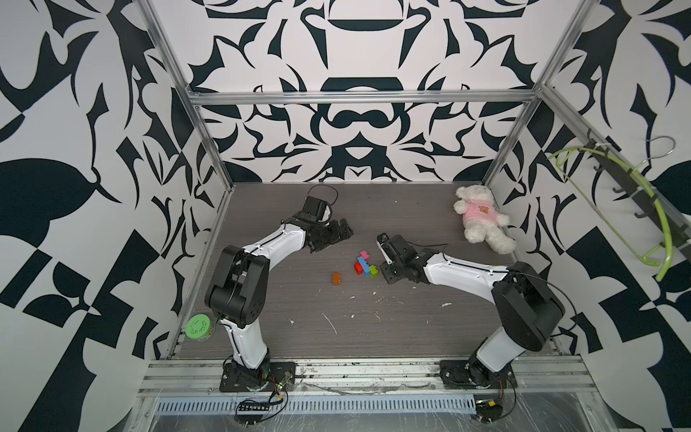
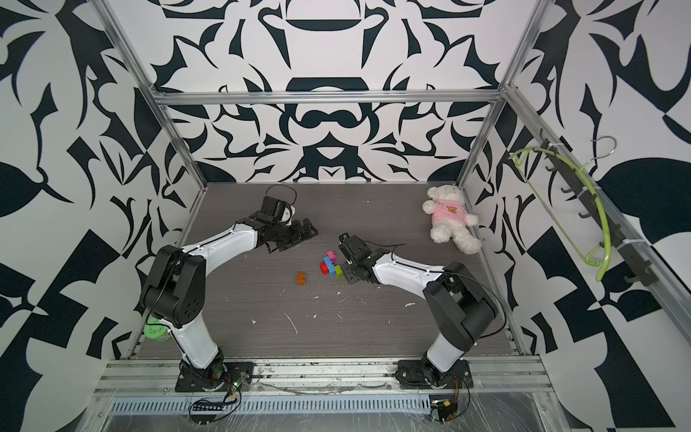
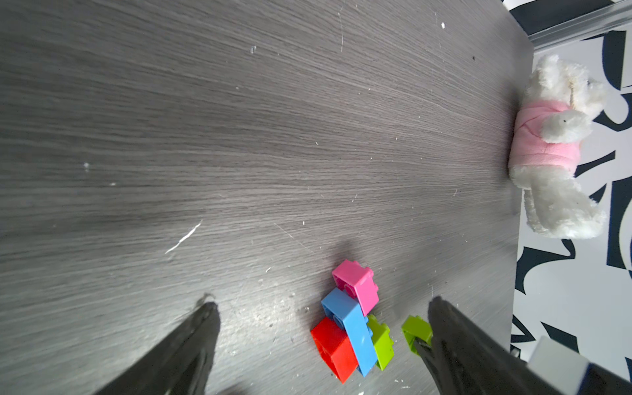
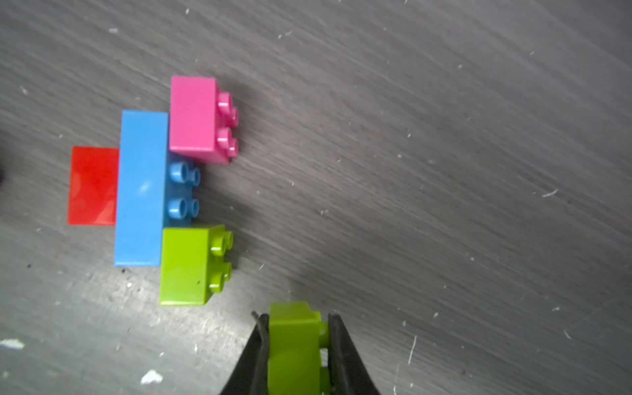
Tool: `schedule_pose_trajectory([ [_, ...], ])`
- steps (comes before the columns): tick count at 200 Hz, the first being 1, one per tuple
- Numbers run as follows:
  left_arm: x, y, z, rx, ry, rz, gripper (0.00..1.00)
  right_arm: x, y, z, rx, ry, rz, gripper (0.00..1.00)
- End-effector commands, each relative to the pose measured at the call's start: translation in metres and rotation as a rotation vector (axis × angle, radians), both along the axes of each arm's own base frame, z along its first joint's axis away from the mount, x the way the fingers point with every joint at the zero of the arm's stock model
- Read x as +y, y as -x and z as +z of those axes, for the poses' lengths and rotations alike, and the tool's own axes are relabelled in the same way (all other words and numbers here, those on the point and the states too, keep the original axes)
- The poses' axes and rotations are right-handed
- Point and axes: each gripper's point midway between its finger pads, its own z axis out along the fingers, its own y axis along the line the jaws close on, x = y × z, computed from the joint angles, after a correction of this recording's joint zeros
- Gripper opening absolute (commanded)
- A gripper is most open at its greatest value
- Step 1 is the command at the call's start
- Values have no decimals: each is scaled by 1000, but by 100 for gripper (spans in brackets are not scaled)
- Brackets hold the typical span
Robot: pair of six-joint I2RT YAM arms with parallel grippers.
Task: Assemble the letter v with lego
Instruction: Assemble the lego brick with the lego brick.
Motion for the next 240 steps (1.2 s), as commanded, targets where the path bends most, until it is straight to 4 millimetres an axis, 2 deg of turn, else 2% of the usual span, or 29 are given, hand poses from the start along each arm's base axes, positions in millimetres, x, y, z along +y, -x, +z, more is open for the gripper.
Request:
schedule_pose_trajectory([
  [1,0,3,-6,3,-2,-21,100,7,-8,2,-57,8,-13,0],
  [26,0,4,-6,2,-4,-21,100,10,-9,-7,-48,24,-20,7],
  [34,0,5,-6,3,-4,-22,99,14,-8,-8,-36,-1,-15,17],
  [46,0,5,-7,7,-6,-24,100,12,-8,-8,-29,3,-34,28],
  [63,1,6,-6,6,-7,-26,100,7,-7,-5,-29,17,-54,50],
  [86,2,5,-4,1,-14,-27,99,7,-6,5,-35,-3,-60,58],
  [119,1,5,-3,2,-10,-28,100,6,-5,20,-44,-35,-63,58],
  [148,-2,6,-6,11,10,-26,100,11,3,26,-16,-117,-38,55],
  [184,-18,16,-11,27,45,-45,100,19,17,25,85,-358,3,59],
  [198,-27,20,-17,45,61,-61,100,16,18,20,89,-354,3,64],
  [240,-46,26,-32,88,101,-93,100,19,18,10,122,-367,7,64],
])
